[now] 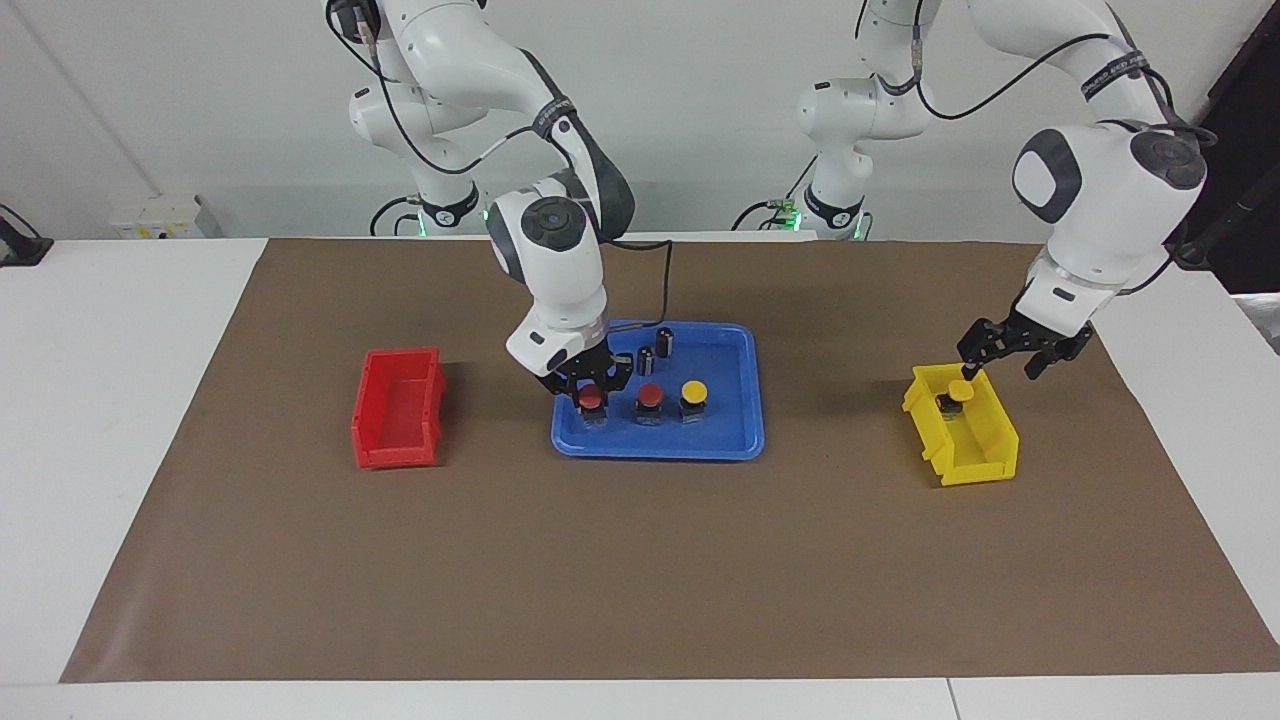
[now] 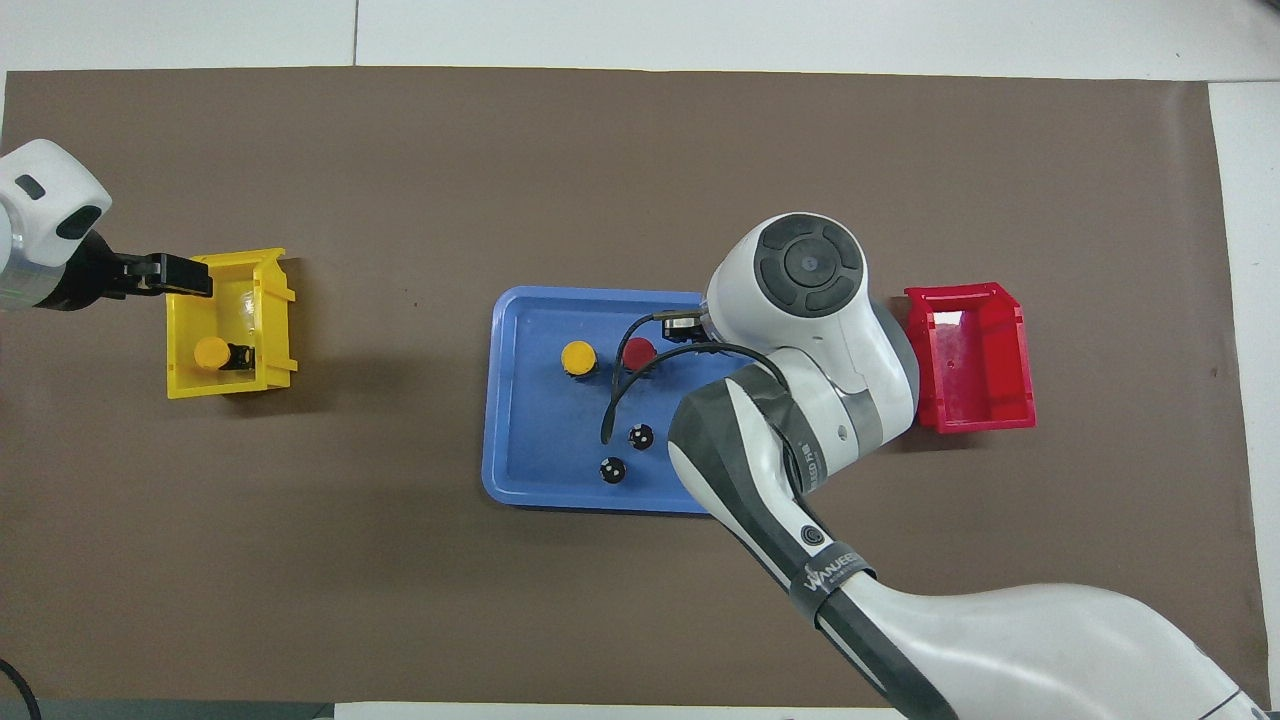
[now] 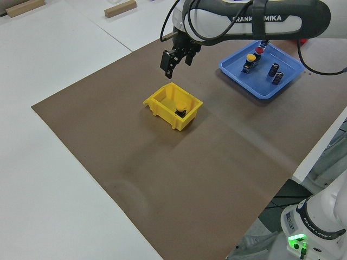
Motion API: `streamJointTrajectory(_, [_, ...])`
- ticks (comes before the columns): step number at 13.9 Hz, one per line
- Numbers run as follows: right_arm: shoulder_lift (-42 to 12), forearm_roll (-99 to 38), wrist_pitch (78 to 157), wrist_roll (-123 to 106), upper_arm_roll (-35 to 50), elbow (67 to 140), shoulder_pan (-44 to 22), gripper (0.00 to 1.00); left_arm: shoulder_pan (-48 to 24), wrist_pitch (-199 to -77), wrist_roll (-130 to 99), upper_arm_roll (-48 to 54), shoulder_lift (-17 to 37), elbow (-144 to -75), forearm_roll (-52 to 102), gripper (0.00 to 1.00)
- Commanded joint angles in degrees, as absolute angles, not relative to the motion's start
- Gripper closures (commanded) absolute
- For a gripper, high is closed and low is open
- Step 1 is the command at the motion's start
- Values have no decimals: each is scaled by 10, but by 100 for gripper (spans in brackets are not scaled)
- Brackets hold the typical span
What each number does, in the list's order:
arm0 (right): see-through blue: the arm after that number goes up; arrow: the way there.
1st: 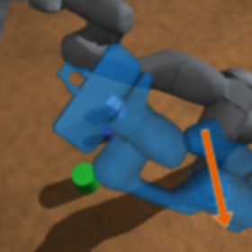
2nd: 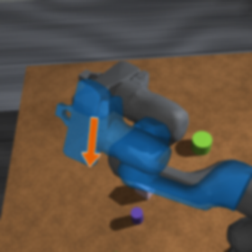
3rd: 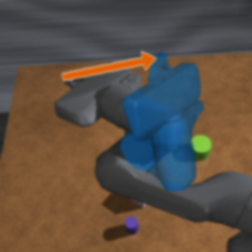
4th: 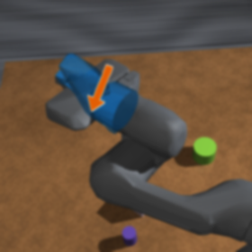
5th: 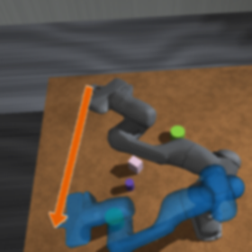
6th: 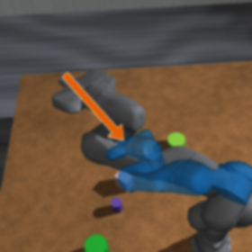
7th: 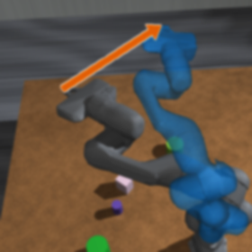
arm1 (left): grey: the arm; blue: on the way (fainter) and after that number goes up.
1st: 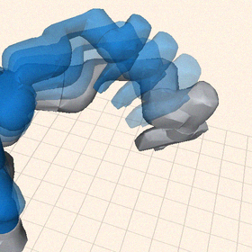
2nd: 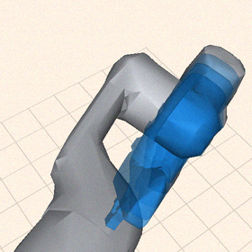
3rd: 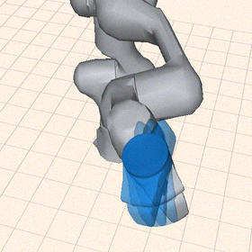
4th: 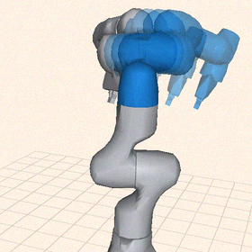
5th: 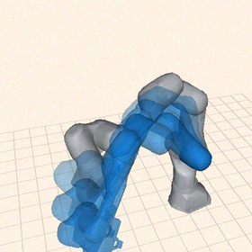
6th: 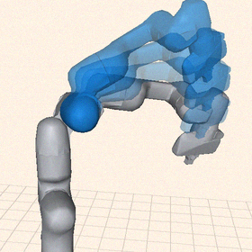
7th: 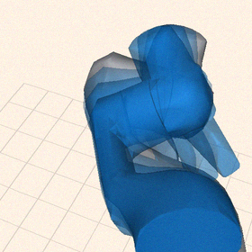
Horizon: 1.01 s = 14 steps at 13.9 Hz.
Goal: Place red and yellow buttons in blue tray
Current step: 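Place the second red button in the tray while the left gripper returns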
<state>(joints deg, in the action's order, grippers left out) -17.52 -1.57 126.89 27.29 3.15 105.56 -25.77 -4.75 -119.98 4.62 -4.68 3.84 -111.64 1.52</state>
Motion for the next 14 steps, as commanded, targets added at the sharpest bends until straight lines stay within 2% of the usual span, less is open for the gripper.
streamJointTrajectory(1, [-178, -14, 1292, 288, 32, 1072, -263, 59, -35, -1237, 53, -41, 31, -1167, 26, 19])
streamJointTrajectory(5, [-181, -13, 1293, 290, 32, 1078, -263, 56, -35, -1266, 54, -41, 25, -1209, 26, 28])
streamJointTrajectory(6, [-180, -13, 1292, 290, 32, 1079, -262, 47, -35, -1275, 58, -41, 25, -1221, 25, 28])
streamJointTrajectory(7, [-180, -13, 1290, 291, 31, 1077, -263, 28, -35, -1288, 63, -41, 21, -1233, 26, 28])
streamJointTrajectory(9, [-174, -12, 1267, 295, 26, 1047, -258, 0, -27, -1299, 68, -41, 19, -1249, 25, 28])
streamJointTrajectory(12, [-147, 5, 1139, 287, 25, 956, -201, 0, -16, -1321, 87, -41, 15, -1277, 25, 28])
streamJointTrajectory(14, [-110, 7, 1089, 273, 25, 938, -156, 0, -13, -1352, 87, -41, 14, -1297, 25, 28])
